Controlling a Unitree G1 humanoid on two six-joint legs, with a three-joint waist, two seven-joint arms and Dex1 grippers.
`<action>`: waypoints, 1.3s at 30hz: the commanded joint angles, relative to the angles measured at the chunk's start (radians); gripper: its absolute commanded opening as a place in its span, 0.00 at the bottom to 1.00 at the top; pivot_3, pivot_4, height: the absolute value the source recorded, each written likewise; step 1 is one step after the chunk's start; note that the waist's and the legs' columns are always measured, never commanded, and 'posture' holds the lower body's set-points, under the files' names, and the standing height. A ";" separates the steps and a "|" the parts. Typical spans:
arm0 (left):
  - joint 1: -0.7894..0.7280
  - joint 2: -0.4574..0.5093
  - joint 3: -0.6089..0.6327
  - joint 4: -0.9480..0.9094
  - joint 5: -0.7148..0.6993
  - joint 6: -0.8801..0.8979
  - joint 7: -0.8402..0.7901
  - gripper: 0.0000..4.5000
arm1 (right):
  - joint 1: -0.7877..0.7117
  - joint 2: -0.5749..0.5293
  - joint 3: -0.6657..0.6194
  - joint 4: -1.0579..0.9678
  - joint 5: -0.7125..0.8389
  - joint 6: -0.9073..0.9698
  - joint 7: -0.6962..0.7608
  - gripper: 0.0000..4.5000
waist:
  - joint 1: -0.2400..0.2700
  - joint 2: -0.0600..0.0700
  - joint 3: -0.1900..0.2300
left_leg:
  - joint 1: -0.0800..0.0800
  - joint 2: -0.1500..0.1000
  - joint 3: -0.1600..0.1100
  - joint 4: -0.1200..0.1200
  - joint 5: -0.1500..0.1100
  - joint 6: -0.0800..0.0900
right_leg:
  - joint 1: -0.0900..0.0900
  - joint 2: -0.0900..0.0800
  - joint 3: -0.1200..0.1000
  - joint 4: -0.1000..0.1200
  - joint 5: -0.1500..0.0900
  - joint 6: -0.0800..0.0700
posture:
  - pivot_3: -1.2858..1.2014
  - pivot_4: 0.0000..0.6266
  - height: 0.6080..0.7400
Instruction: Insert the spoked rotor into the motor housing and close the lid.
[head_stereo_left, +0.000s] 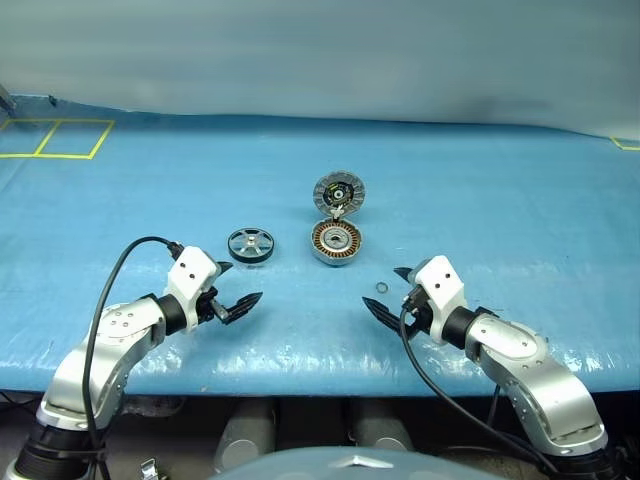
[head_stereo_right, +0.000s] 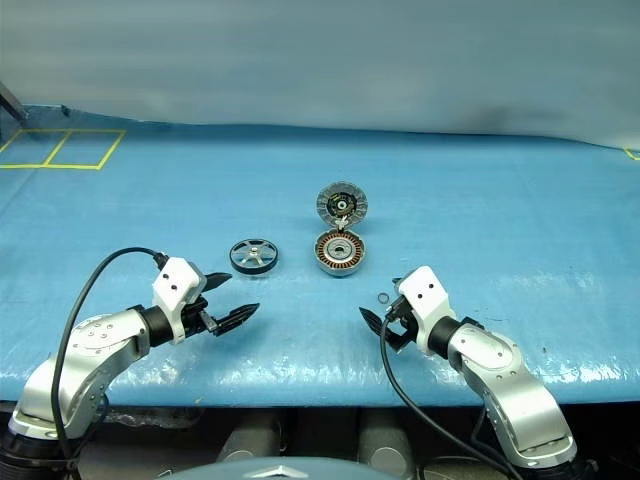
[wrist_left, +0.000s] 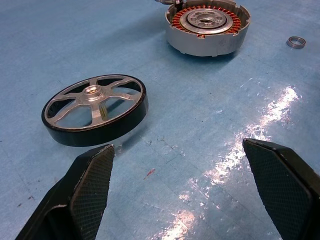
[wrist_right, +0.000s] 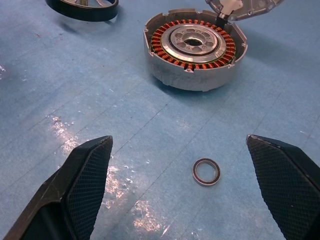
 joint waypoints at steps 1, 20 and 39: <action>-0.007 -0.004 0.013 -0.014 -0.002 -0.003 0.002 0.99 | -0.004 0.004 -0.009 -0.026 0.008 -0.008 -0.001 1.00 | 0.000 0.000 0.000 | 0.000 0.000 0.000 0.000 0.000 0.000 | 0.000 0.000 0.000 0.000 0.000 0.000 | 0.52 0.24 1.00; -0.002 -0.011 0.012 -0.017 0.001 -0.002 0.005 0.99 | -0.011 -0.001 -0.004 -0.024 0.003 0.003 -0.002 1.00 | 0.000 0.000 0.000 | 0.000 0.000 0.000 0.001 0.000 0.000 | 0.001 0.000 0.000 0.000 0.000 0.000 | 0.52 0.24 1.00; -0.013 -0.015 0.004 -0.010 0.006 -0.001 0.004 0.99 | -0.194 -0.200 0.145 -0.049 -0.042 0.140 0.122 1.00 | -0.003 0.000 0.000 | 0.001 0.000 0.001 0.002 0.000 0.000 | 0.001 0.000 0.000 0.001 0.001 0.000 | 0.52 0.24 1.00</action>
